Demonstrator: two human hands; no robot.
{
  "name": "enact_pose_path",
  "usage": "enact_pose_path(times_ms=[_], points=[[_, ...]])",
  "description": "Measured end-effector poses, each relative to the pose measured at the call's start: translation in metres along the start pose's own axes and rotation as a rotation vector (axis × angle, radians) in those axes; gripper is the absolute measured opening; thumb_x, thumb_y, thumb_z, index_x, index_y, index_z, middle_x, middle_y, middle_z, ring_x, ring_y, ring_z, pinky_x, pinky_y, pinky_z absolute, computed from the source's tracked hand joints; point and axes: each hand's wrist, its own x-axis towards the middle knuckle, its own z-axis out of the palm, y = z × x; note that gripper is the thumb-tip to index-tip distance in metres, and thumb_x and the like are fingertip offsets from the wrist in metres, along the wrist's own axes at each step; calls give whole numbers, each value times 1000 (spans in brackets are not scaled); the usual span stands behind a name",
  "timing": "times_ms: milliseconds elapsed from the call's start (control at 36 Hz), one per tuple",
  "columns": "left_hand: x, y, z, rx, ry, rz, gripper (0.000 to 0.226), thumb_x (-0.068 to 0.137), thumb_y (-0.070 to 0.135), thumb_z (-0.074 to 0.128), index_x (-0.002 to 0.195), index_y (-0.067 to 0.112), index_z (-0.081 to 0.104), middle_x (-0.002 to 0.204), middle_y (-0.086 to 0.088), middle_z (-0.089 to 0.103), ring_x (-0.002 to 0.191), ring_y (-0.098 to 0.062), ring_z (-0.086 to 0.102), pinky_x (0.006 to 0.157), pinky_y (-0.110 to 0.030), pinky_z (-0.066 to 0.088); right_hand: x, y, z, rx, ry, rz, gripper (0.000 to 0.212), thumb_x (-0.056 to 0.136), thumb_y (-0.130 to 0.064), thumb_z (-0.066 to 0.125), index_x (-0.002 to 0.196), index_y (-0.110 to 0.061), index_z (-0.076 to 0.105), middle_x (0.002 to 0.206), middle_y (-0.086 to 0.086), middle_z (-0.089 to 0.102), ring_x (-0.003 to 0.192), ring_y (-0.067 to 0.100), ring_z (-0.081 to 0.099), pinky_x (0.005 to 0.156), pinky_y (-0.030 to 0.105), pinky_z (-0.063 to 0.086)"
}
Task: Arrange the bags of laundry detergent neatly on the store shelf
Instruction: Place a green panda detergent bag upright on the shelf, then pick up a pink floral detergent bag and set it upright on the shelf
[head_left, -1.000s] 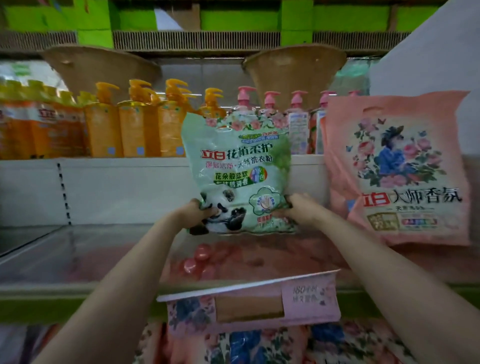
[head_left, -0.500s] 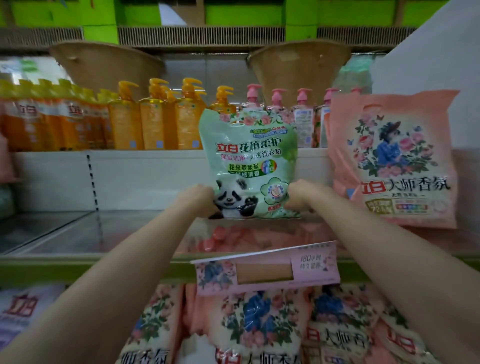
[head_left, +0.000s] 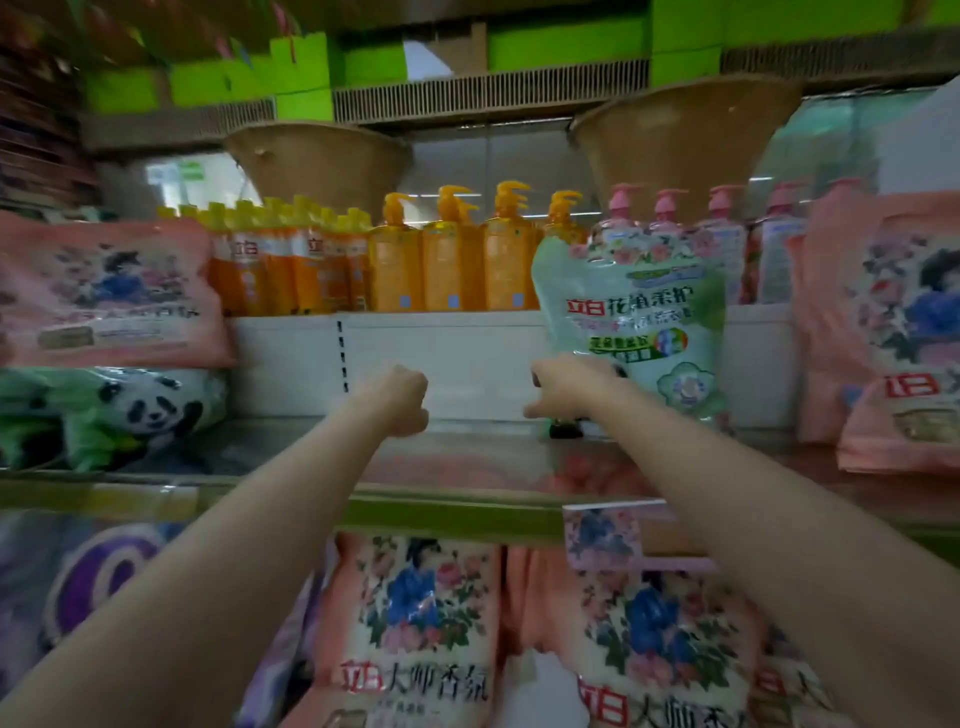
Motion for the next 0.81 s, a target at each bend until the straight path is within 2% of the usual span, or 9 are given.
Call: enact_pose_path(times_ms=[111, 222, 306, 417, 528, 667, 806], points=[[-20, -48, -4, 47, 7, -54, 35, 93, 26, 49, 122, 9, 55, 126, -12, 56, 114, -29, 54, 90, -36, 47, 7, -55, -6, 82, 8, -61, 48, 85, -45, 58, 123, -16, 51, 129, 6, 55, 117, 29, 52, 96, 41, 45], [-44, -98, -4, 27, -43, -116, 43, 91, 38, 51, 126, 13, 53, 129, -11, 55, 118, -30, 52, 94, -36, 46, 13, -112, -10, 117, 6, -125, 50, 85, -45, 59, 124, -16, 50, 132, 7, 53, 121, 30, 51, 98, 43, 44], [-62, -136, -4, 3, -46, -162, 40, 90, 35, 52, 122, 12, 55, 125, -12, 57, 114, -30, 55, 92, -35, 47, 13, -151, -13, 122, 2, -176, 49, 88, -45, 57, 126, -15, 48, 133, 7, 52, 121, 29, 50, 96, 41, 45], [-85, -182, -6, -5, -11, -194, 31, 84, 29, 54, 108, 9, 60, 117, -14, 62, 107, -33, 58, 88, -38, 50, 11, -200, -20, 131, 28, -221, 48, 89, -45, 54, 127, -17, 47, 132, 7, 52, 119, 30, 51, 93, 39, 45], [-109, -221, -9, -46, -4, -238, 28, 85, 27, 53, 106, 8, 59, 116, -13, 61, 106, -32, 57, 86, -35, 48, 12, -247, -28, 156, 41, -277, 48, 89, -43, 54, 128, -16, 47, 134, 9, 52, 119, 31, 51, 96, 42, 46], [-139, -267, -9, -35, 54, -330, 41, 87, 32, 54, 121, 10, 54, 126, -13, 56, 114, -31, 54, 91, -38, 47, 8, -299, -33, 273, 52, -307, 51, 88, -44, 56, 130, -17, 46, 133, 8, 53, 120, 29, 51, 92, 36, 45], [-157, -301, -8, -18, 99, -359, 33, 86, 33, 53, 110, 12, 57, 118, -12, 59, 107, -31, 57, 86, -38, 49, 11, -336, -33, 389, 70, -333, 49, 87, -42, 56, 128, -16, 46, 131, 7, 53, 117, 28, 53, 91, 38, 46]])
